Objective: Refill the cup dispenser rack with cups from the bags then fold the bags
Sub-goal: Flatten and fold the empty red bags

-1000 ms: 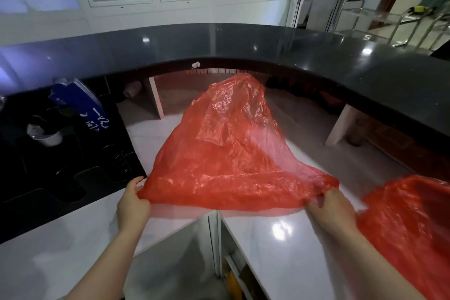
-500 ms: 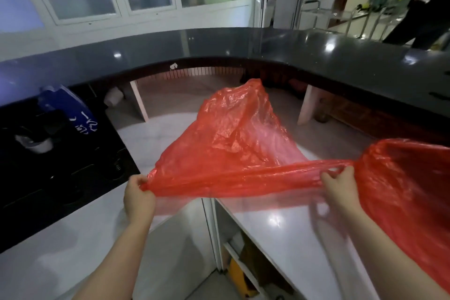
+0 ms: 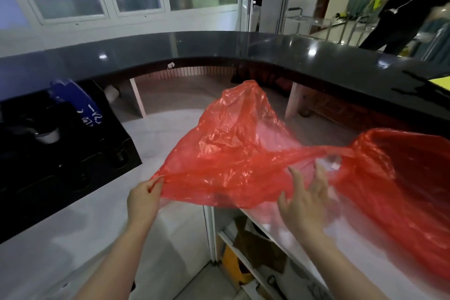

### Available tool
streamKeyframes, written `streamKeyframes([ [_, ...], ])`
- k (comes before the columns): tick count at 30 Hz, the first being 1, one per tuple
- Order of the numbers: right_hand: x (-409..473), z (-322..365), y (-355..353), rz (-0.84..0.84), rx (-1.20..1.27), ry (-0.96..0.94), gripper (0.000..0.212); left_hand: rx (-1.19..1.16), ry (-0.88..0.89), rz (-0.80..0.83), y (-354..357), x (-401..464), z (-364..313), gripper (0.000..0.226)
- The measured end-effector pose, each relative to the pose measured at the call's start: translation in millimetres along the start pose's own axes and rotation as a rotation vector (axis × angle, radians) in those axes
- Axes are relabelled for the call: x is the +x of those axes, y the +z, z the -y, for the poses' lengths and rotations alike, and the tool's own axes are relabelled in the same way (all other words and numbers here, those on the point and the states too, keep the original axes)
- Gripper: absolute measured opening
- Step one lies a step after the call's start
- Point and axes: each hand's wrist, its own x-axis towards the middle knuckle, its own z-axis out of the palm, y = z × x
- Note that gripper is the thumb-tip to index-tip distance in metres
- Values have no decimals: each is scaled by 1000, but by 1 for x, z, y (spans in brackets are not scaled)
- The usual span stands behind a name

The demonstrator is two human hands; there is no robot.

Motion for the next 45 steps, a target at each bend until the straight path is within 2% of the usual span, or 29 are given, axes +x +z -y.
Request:
streamKeyframes([
  [2, -2, 10, 0, 92, -65, 9, 78, -28, -8, -19, -1, -3, -3, 25],
  [4, -6, 18, -1, 118, -89, -48, 80, -26, -3, -40, -1, -5, -5, 25],
  [7, -14, 35, 1, 125, 56, -379, 63, -72, -18, -3, 3, -8, -8, 24],
  [9, -11, 51, 8, 321, 180, -519, 50, -137, -40, 56, 8, -9, -12, 21],
  [11, -4, 66, 19, 560, 177, -589, 46, -161, -16, 127, 14, -11, -14, 27],
  [14, 6, 78, 46, 704, 132, -564, 46, -157, 12, 242, 23, -10, -16, 46],
  [17, 23, 64, 66, 742, 27, -378, 51, -98, -21, 222, 23, -3, -12, 49],
  [20, 48, 18, 73, 674, -149, -178, 58, -36, -61, 130, 16, 10, -3, 49],
  [22, 61, -16, 71, 632, -210, -76, 59, 90, -58, 95, 15, 18, 2, 49],
  [24, 69, -43, 68, 650, -259, -4, 60, 184, -53, 128, 19, 26, 5, 48],
  [27, 75, -65, 63, 648, -313, 34, 61, 190, 20, 247, 31, 34, 4, 50],
  [29, 78, -68, 59, 525, -315, -19, 59, 233, 104, 270, 39, 41, 3, 47],
  [33, 90, -60, 52, 138, -168, -186, 54, 354, 150, 227, 55, 52, 0, 36],
  [36, 106, -55, 51, -113, -142, -250, 69, 448, 317, 180, 62, 54, -3, 49],
  [39, 123, -59, 53, -103, -201, -257, 76, 512, 571, 204, 65, 56, -8, 56],
  [41, 130, -62, 55, -21, -253, -271, 64, 518, 663, 265, 67, 56, -11, 49],
  [44, 129, -68, 56, 1, -274, -367, 29, 475, 598, 352, 69, 55, -9, 43],
  [45, 127, -69, 55, 2, -264, -386, 25, 461, 560, 373, 69, 55, -6, 46],
])
